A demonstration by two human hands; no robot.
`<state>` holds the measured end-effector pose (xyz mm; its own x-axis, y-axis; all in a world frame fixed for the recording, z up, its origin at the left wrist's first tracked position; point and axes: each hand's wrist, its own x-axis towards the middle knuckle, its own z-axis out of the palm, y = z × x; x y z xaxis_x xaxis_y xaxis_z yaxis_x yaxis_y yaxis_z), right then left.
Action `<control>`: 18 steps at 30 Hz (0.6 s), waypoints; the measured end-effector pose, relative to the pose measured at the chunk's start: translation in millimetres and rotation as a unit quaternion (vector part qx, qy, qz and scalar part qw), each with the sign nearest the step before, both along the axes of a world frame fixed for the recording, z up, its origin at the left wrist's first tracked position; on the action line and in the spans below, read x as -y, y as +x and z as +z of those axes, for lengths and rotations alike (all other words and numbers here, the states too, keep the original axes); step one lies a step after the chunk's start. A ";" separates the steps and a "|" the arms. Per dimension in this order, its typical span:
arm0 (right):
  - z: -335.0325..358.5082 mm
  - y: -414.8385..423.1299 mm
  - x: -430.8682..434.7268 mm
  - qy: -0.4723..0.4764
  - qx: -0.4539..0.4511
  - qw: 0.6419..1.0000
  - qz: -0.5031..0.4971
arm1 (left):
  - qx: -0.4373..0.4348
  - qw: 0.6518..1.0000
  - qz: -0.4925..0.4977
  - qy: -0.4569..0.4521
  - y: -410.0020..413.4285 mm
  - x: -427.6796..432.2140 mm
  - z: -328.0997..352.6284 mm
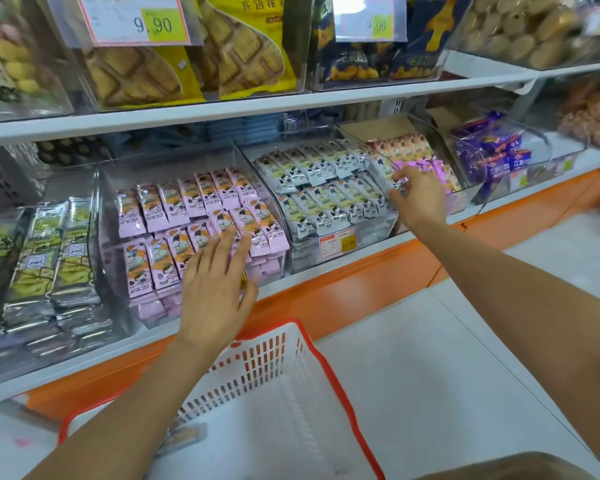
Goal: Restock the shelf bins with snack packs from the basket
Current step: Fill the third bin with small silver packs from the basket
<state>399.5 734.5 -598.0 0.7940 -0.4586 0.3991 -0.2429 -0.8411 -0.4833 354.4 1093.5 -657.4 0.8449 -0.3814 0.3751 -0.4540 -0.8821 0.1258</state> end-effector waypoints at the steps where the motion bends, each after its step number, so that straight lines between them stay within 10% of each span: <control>1: -1.1 2.9 -0.6 -0.012 -0.001 1.000 0.000 | 0.003 1.000 0.002 0.002 0.8 0.4 -0.6; 10: 7.7 -8.1 -2.5 -0.032 -0.076 0.996 0.028 | -0.009 1.000 0.002 0.016 0.5 -1.2 -1.9; 18: 11.8 -64.6 -63.8 0.007 0.055 0.988 0.144 | 0.036 0.999 -0.028 -0.019 -27.9 -14.3 5.9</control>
